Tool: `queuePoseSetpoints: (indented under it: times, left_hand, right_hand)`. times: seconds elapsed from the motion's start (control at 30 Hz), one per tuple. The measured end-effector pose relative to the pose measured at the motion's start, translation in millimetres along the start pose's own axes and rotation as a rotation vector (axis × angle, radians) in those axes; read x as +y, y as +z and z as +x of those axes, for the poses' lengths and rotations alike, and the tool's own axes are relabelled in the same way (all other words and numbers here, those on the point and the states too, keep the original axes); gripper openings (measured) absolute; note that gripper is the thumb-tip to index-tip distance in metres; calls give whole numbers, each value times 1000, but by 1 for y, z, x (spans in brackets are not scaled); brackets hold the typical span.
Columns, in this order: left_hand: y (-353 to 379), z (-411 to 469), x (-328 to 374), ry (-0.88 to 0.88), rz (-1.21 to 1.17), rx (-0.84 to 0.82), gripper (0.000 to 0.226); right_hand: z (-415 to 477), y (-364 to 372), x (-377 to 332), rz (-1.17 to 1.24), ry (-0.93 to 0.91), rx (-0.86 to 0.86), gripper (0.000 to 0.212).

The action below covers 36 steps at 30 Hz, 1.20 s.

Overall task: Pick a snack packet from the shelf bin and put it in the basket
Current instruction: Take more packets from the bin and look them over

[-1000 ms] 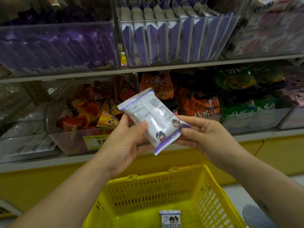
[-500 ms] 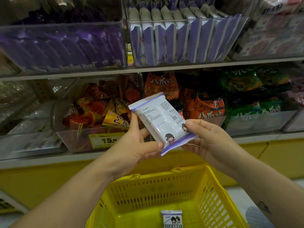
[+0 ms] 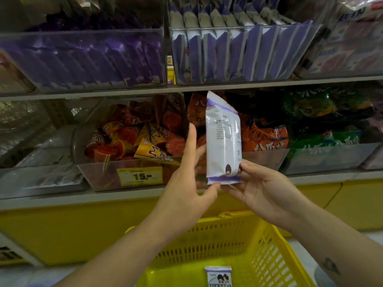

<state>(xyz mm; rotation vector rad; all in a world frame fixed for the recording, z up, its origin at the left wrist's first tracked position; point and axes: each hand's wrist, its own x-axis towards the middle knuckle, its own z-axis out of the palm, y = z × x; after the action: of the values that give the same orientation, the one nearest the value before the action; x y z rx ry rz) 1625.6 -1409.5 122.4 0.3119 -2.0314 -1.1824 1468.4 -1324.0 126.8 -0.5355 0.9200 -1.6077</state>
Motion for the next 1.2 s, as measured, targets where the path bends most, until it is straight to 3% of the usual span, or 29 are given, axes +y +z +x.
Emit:
queuePoseSetpoints:
  times: [0.2,0.43,0.57,0.67,0.83,0.97,1.2]
  left_hand:
    - [-5,1,-2,-3,211,-48,92]
    - [-10,3,-10,23,261,99,46]
    - [-9,4,-13,-17,251,153,44]
    - [-8,6,-14,-48,259,176,38]
    - [-1,4,-8,61,401,128,42]
    - [7,0,-6,-49,253,94,42]
    - [13,-1,-1,-252,-116,17,53]
  right_hand:
    - [-2,-2,-3,-152,-48,49,45]
    - [-5,-1,-7,-172,-75,13,56]
    - [-6,2,-9,-249,-116,21,55]
    - [-8,6,-8,-385,-192,48,42]
    - [-9,7,-4,-524,-308,156,44]
    - [-9,8,2,-579,-347,147,50]
    - [-9,10,4,-579,-301,50,41]
